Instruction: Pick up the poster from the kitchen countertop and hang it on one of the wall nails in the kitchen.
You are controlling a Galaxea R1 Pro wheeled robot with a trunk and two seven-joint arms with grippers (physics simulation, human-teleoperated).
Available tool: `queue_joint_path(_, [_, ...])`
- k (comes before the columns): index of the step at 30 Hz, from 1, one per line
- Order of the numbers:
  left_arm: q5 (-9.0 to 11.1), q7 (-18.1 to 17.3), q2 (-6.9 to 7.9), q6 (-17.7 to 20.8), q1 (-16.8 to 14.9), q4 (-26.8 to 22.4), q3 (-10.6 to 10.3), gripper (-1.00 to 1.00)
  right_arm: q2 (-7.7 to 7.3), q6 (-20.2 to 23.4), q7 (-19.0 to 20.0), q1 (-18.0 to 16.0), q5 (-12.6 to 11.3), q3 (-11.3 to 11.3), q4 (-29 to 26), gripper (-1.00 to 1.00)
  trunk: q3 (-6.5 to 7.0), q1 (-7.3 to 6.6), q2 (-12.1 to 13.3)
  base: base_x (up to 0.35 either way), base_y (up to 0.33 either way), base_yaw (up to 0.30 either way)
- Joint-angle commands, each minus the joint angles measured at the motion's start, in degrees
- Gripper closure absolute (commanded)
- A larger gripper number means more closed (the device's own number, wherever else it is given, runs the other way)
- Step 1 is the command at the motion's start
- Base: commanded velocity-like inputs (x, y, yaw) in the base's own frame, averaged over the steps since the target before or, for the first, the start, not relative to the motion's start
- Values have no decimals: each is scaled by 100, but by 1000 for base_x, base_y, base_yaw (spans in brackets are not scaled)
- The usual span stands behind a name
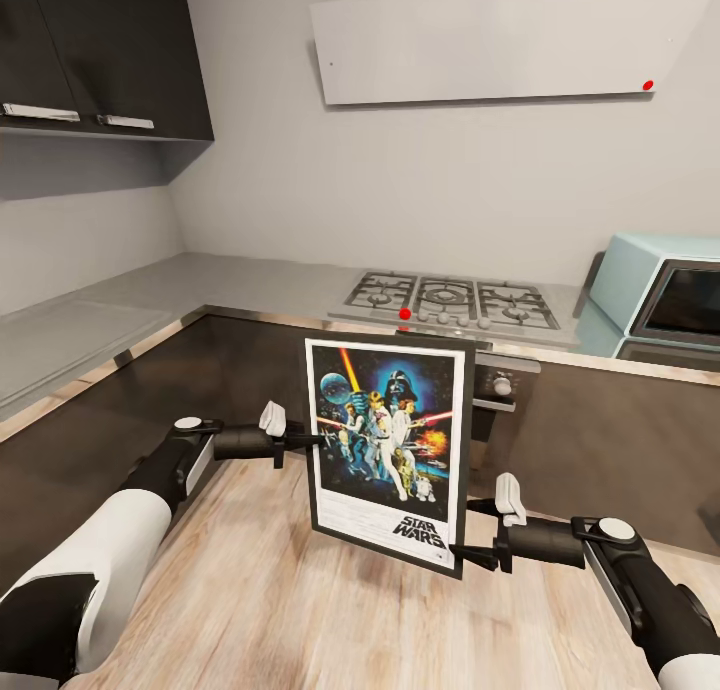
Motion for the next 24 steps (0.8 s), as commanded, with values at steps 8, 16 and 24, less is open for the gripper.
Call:
queue_joint_path(8, [-52, -30, -4, 61, -3, -8, 26, 100, 2, 40, 33, -3, 17, -9, -7, -100, -6, 0, -3, 0, 0, 0])
queue_joint_path(16, [-53, -34, -4, 61, -3, -8, 26, 100, 2, 31, 41, -3, 13, -9, -7, -100, -6, 0, -3, 0, 0, 0])
queue_joint_path(24, [-53, -33, 4, 61, -3, -8, 26, 100, 2, 20, 45, 1, 13, -3, -8, -100, -6, 0, -3, 0, 0, 0])
